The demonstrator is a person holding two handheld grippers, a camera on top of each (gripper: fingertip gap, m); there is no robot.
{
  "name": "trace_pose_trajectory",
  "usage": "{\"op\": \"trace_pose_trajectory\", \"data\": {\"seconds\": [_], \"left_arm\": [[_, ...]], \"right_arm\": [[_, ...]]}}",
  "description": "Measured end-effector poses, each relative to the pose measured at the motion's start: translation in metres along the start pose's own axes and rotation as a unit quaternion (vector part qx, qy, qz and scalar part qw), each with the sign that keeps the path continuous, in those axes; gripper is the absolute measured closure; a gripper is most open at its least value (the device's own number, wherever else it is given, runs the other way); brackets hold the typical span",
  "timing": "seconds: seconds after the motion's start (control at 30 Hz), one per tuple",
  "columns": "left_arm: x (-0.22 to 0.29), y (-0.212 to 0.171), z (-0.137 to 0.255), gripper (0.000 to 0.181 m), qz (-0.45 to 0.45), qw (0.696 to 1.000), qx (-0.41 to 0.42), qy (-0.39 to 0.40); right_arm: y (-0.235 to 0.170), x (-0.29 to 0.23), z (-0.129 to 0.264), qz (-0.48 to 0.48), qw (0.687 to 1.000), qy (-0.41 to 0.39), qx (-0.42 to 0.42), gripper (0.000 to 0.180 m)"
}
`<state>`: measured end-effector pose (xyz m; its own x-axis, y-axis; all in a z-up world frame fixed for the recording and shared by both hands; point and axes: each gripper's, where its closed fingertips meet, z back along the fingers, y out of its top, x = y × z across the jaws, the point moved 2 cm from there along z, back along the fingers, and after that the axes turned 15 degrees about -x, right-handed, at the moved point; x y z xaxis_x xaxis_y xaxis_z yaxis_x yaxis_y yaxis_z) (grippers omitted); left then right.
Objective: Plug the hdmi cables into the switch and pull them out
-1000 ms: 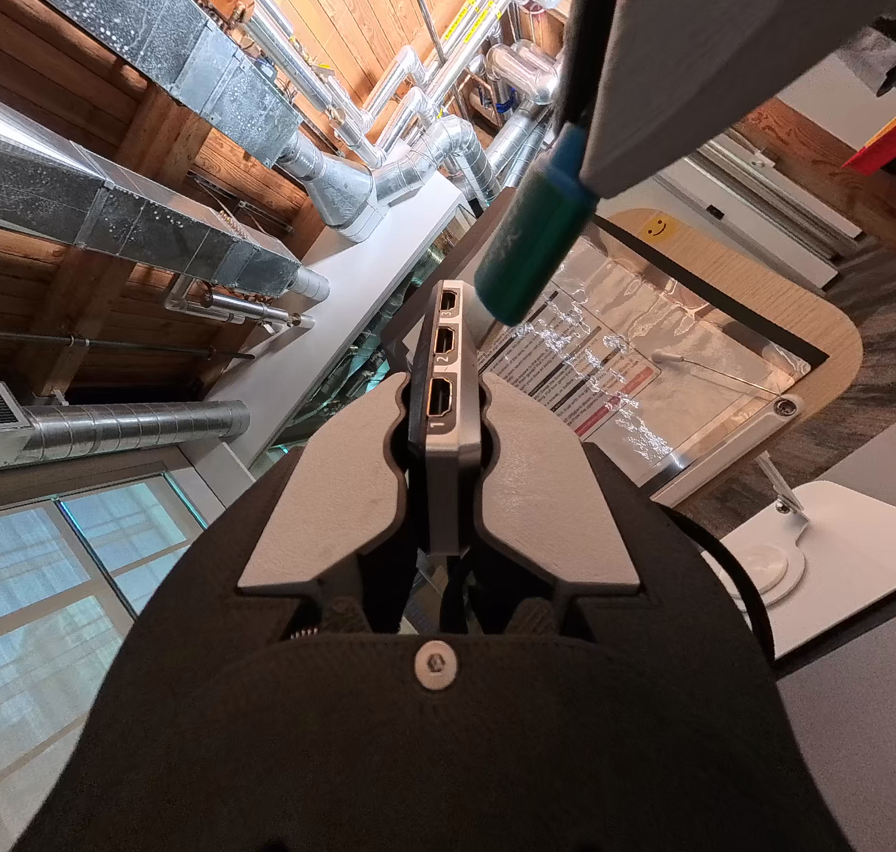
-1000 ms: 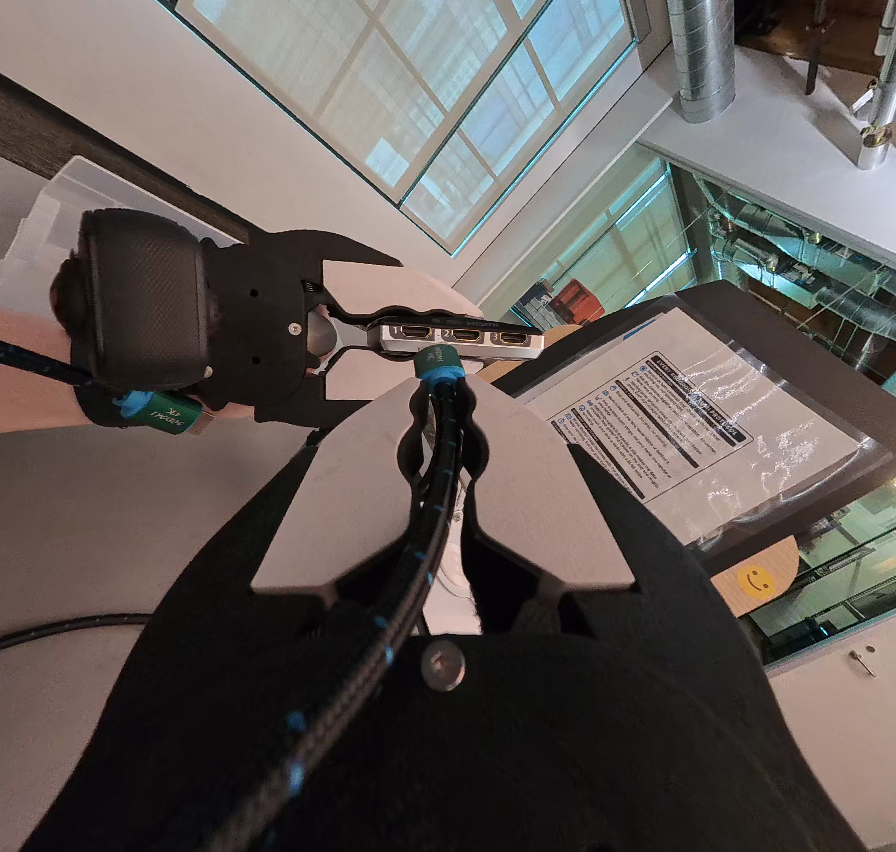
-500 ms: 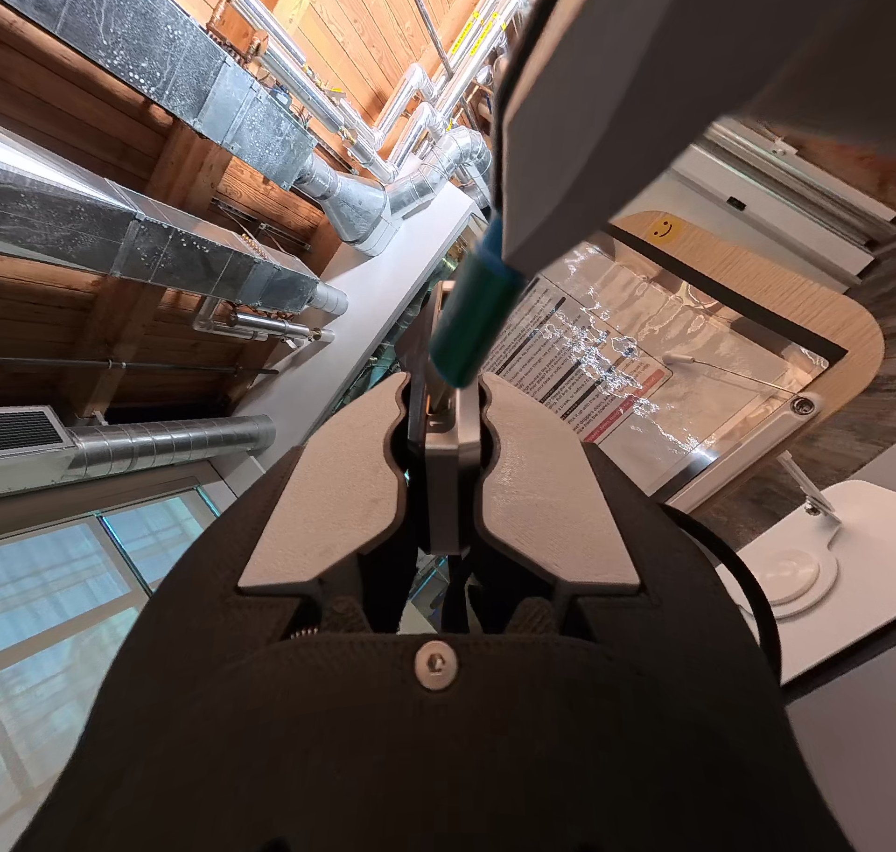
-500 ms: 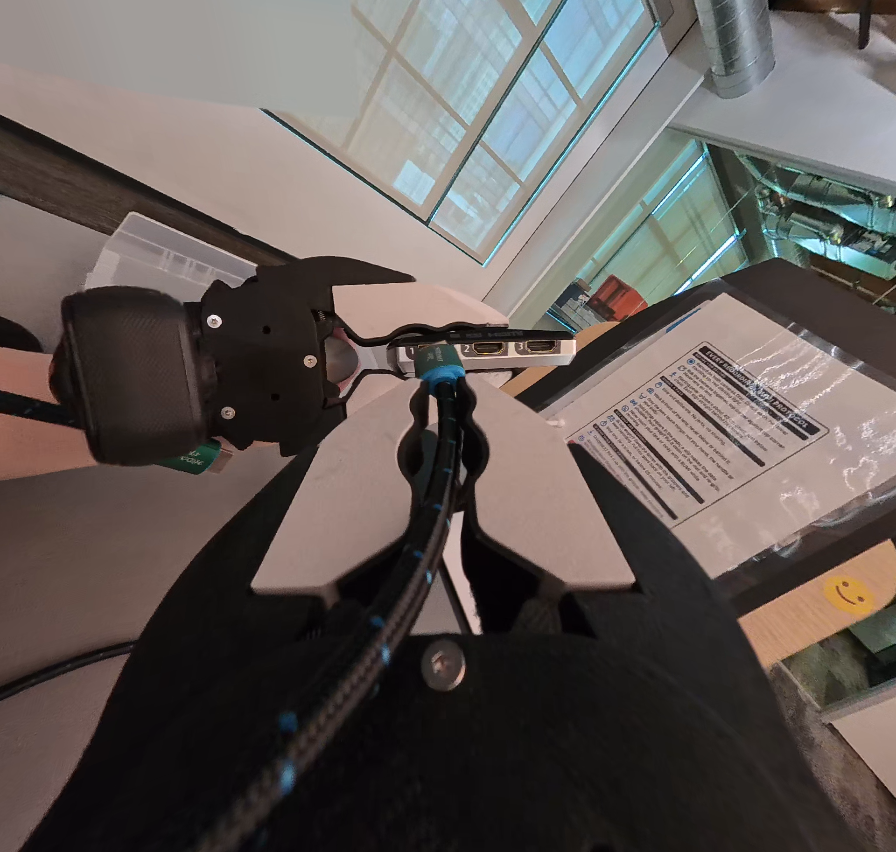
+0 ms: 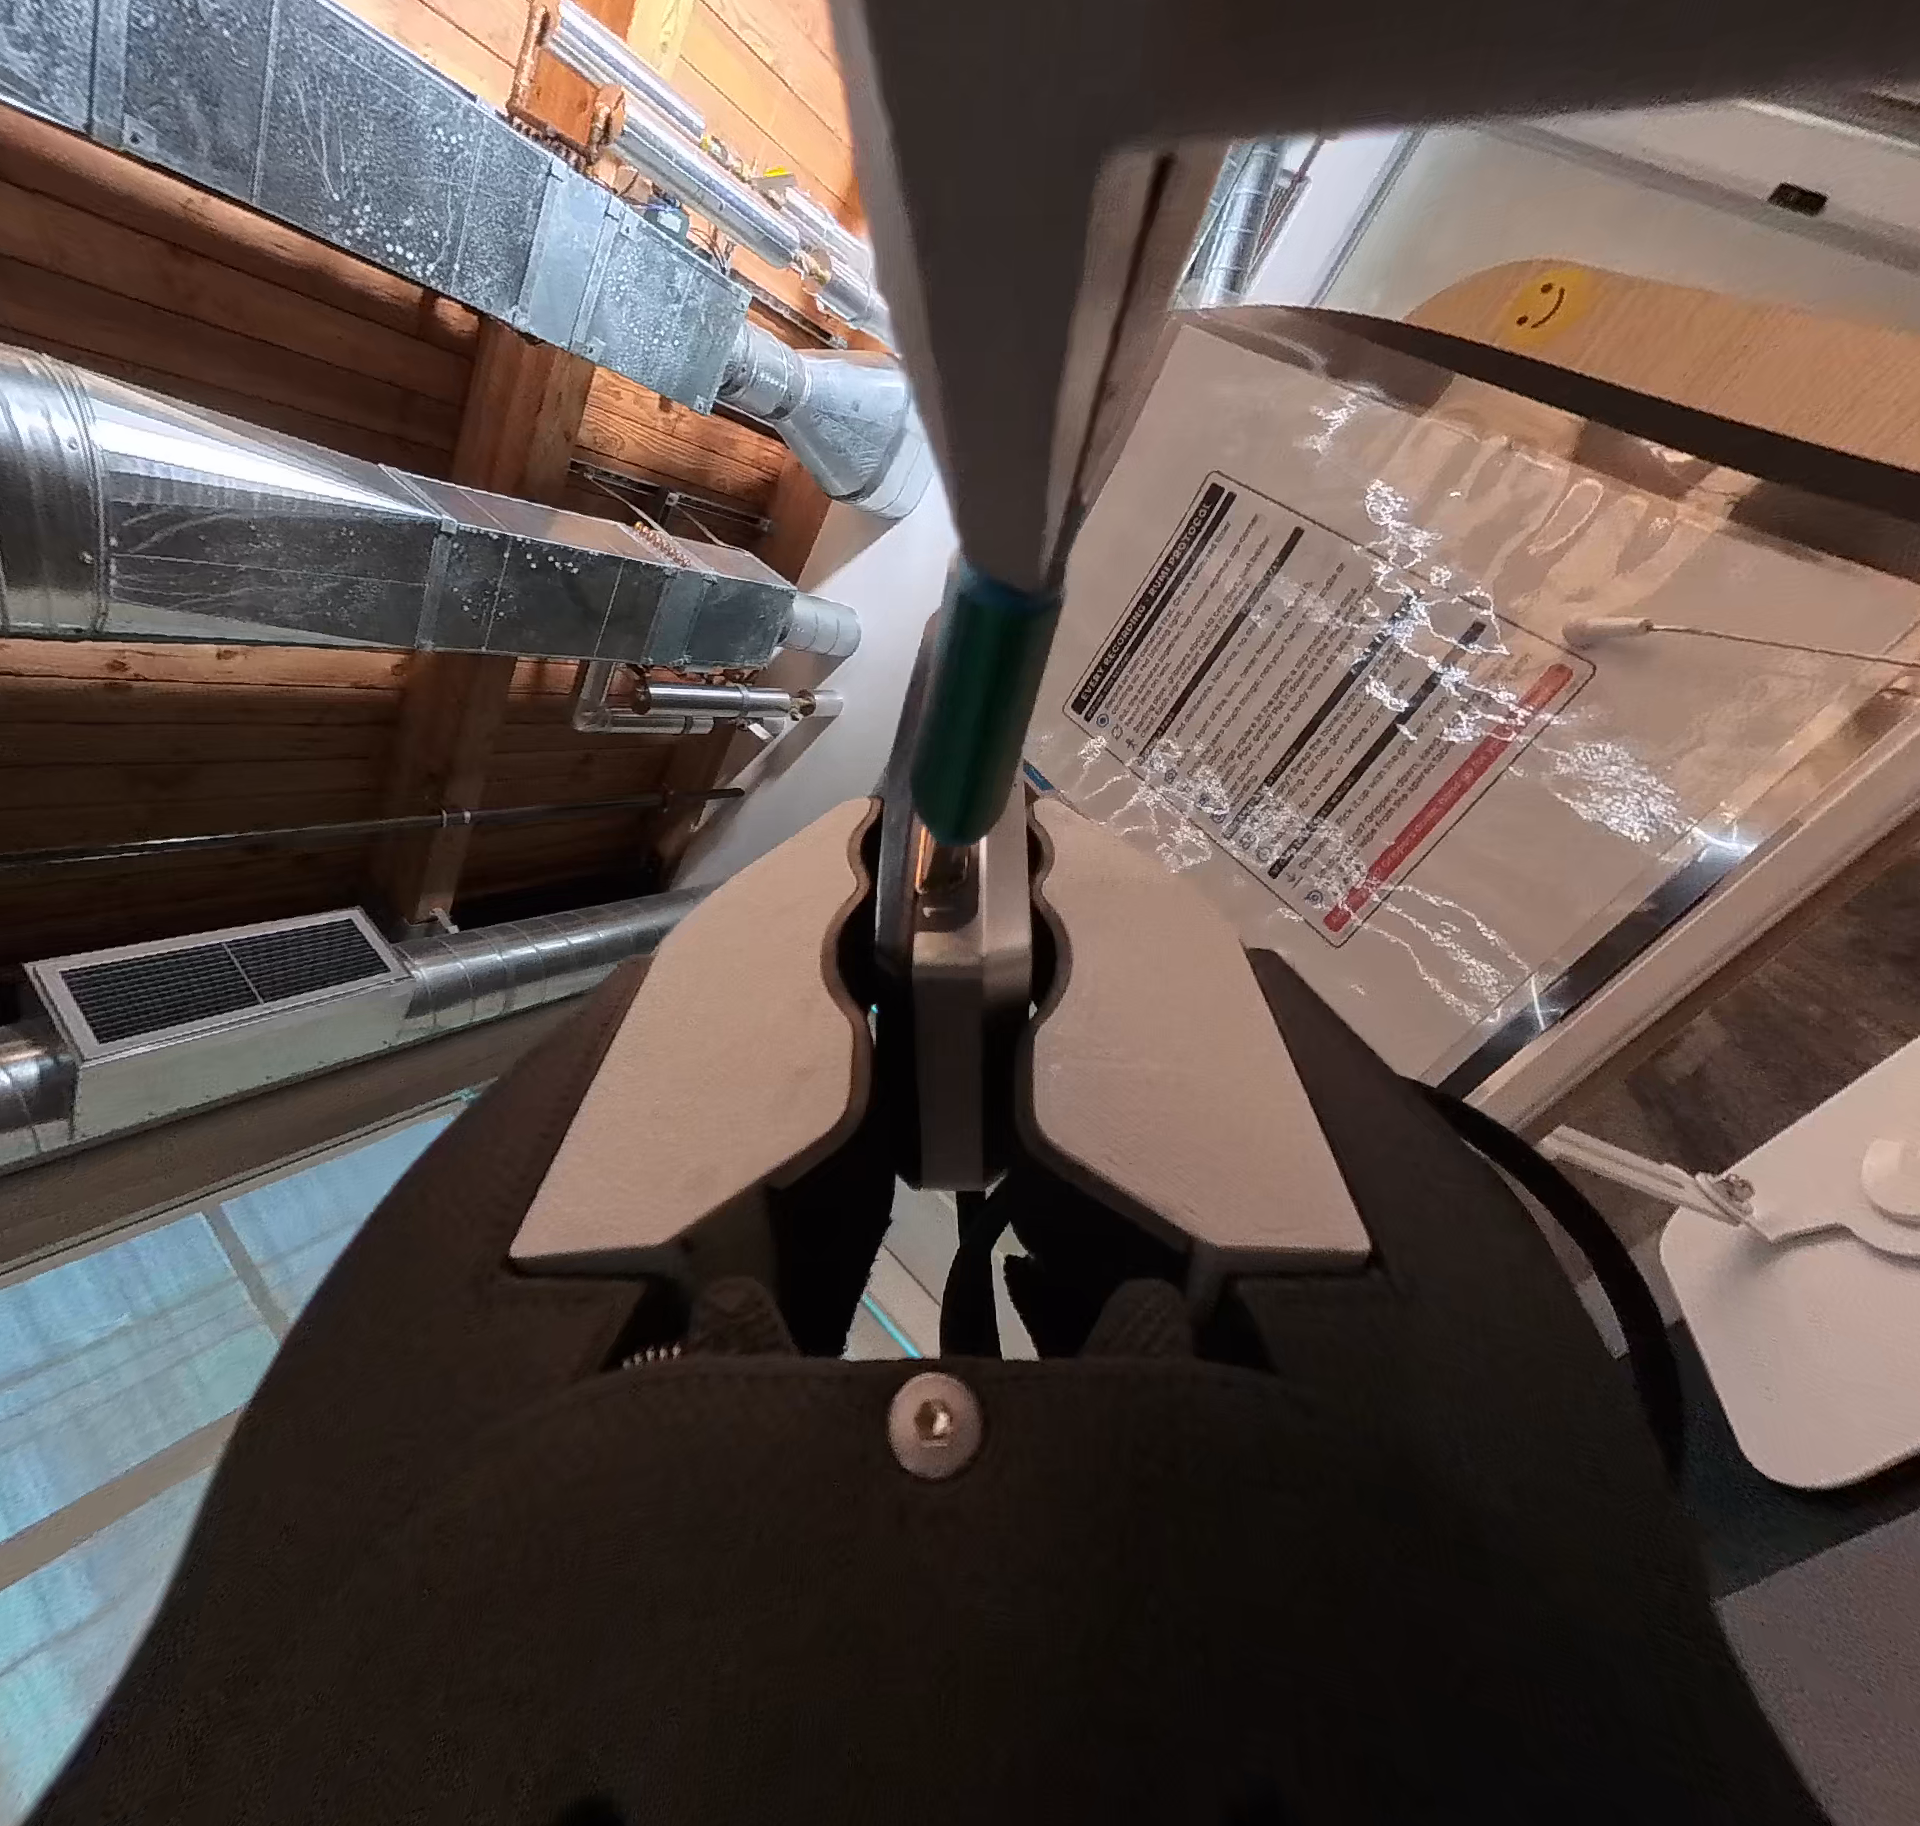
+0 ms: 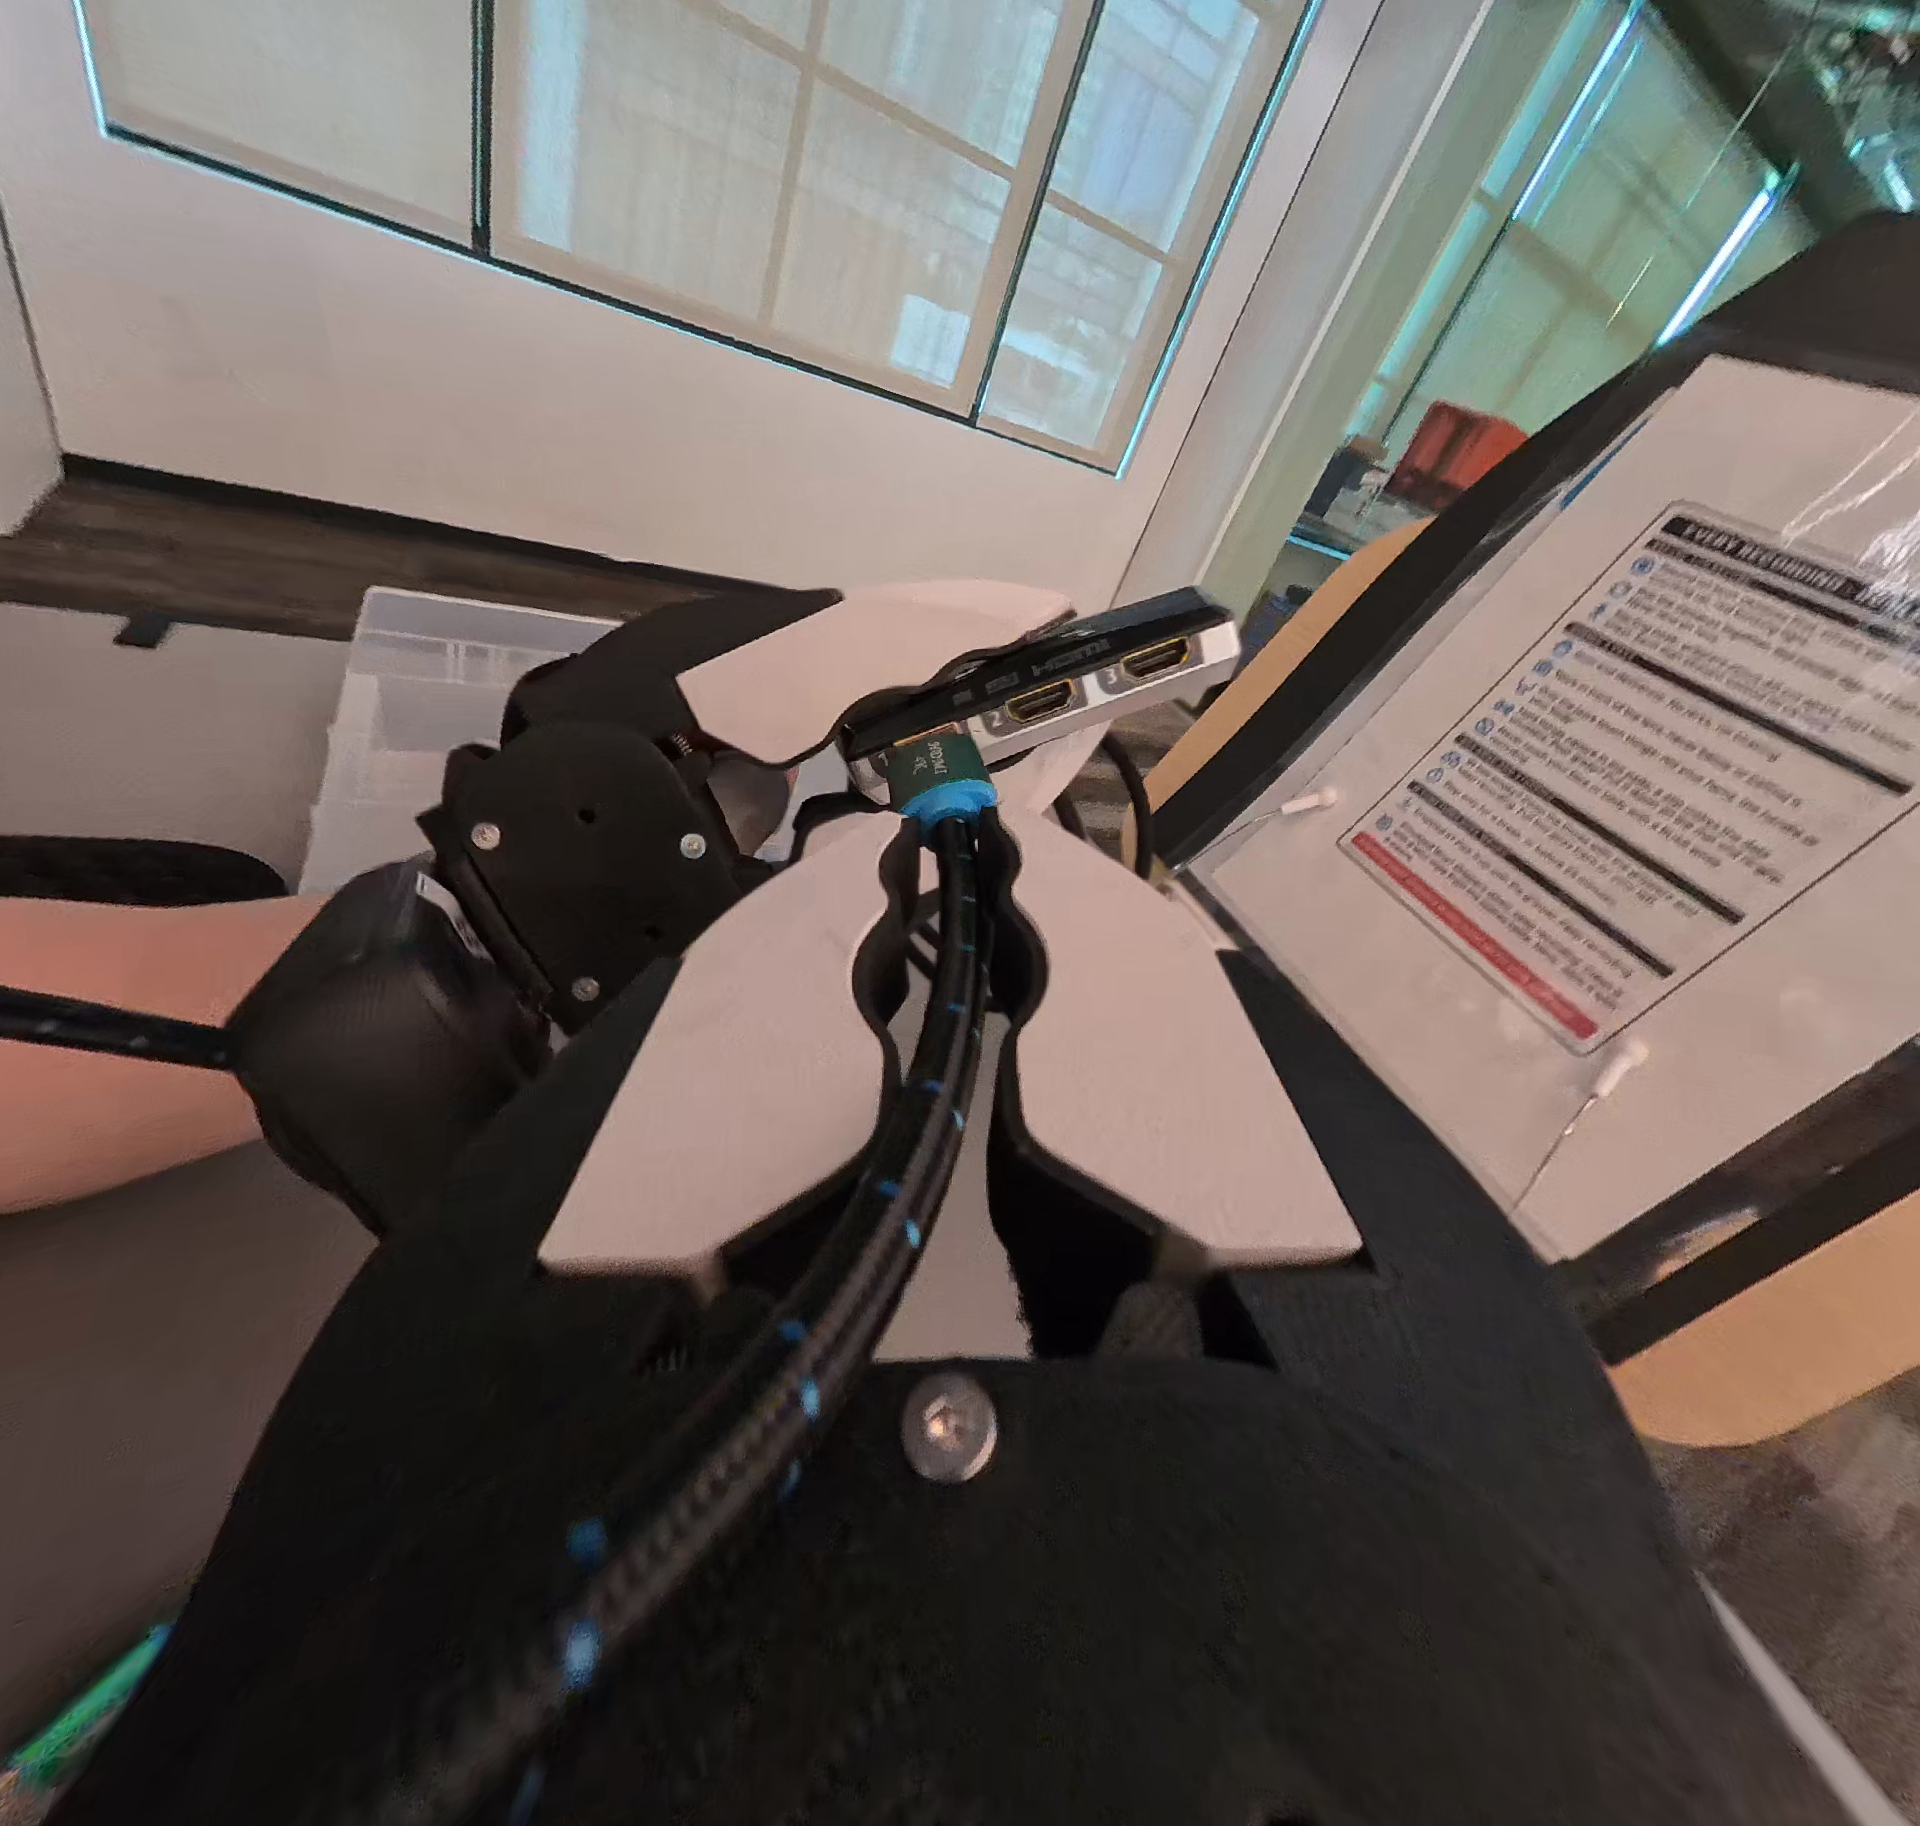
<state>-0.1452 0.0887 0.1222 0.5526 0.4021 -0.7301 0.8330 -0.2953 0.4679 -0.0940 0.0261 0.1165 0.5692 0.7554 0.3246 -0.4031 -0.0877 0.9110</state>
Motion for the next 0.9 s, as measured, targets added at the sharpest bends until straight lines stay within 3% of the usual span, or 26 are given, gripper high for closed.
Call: {"op": "trace_pose_trajectory", "data": {"seconds": [0.03, 0.3, 0.53, 0.9], "left_arm": [[0.001, 0.000, 0.000, 0.158, -0.004, 1.000, -0.001, 0.000], [0.010, -0.001, -0.001, 0.159, -0.032, 0.999, -0.001, -0.026], [0.014, 0.000, -0.001, 0.160, -0.026, 0.998, 0.012, -0.058], [0.025, 0.003, 0.002, 0.159, -0.035, 0.994, 0.027, -0.096]], "right_arm": [[-0.001, 0.001, -0.001, -0.009, 1.000, 0.004, -0.002, 0.168], [-0.008, -0.001, -0.009, -0.045, 0.998, 0.025, -0.022, 0.168], [-0.006, -0.004, -0.010, 0.007, 0.999, -0.008, -0.033, 0.168], [-0.009, 0.008, 0.000, -0.023, 0.999, 0.011, -0.029, 0.168]]}}
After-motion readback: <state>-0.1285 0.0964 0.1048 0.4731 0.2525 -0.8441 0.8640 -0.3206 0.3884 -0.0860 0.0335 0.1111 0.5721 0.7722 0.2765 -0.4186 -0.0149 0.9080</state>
